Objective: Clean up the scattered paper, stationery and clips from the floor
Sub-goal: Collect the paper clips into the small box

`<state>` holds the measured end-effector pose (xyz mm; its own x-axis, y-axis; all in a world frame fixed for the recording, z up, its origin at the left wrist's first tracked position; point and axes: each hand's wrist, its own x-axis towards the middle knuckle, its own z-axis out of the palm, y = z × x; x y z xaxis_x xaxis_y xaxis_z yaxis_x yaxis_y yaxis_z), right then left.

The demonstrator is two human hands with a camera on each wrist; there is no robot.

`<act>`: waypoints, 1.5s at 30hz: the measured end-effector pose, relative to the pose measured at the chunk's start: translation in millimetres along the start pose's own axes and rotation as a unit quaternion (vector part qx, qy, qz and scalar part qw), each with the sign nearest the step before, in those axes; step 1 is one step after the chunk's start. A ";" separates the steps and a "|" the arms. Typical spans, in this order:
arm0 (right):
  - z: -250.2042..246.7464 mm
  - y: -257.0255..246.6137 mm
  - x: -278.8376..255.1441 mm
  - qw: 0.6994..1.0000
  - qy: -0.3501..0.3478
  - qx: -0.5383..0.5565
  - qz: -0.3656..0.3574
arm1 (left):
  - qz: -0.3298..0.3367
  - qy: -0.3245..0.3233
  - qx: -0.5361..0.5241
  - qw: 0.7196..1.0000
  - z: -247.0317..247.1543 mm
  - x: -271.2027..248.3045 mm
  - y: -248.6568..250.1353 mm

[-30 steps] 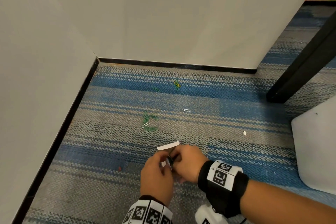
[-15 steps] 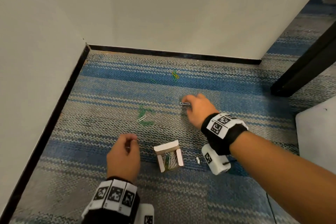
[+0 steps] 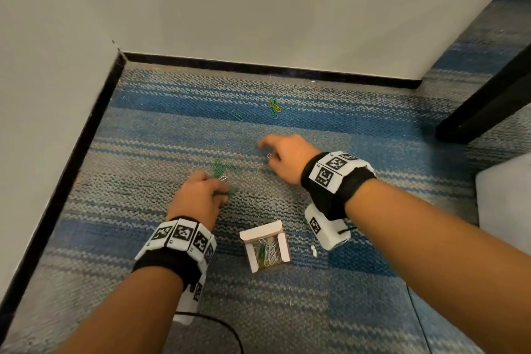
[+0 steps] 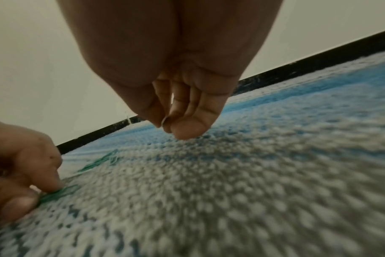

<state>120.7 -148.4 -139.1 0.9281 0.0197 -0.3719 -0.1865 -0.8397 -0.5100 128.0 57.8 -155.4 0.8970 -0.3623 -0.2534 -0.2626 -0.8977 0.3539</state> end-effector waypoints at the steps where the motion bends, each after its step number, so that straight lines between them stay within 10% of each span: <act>1: 0.6 -5.2 5.1 1.000 -0.013 -0.013 -0.016 | 0.005 0.009 -0.004 1.000 0.7 -0.2 -0.2; 26: 22.7 -31.9 55.0 0.977 -0.095 -0.106 -0.159 | -0.129 0.053 -0.200 0.970 0.5 17.1 -6.3; 39: 22.9 -40.2 55.1 0.968 -0.141 -0.084 -0.189 | -0.066 0.081 -0.229 0.968 11.0 8.6 -21.4; 45: 25.6 -37.9 51.6 0.964 -0.130 -0.118 -0.199 | -0.161 0.085 -0.300 0.937 7.3 15.8 -22.6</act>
<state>167.3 -101.7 -158.8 0.7937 0.4748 -0.3803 0.2739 -0.8371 -0.4735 145.5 70.6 -174.0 0.9522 -0.0068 -0.3054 0.2324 -0.6330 0.7384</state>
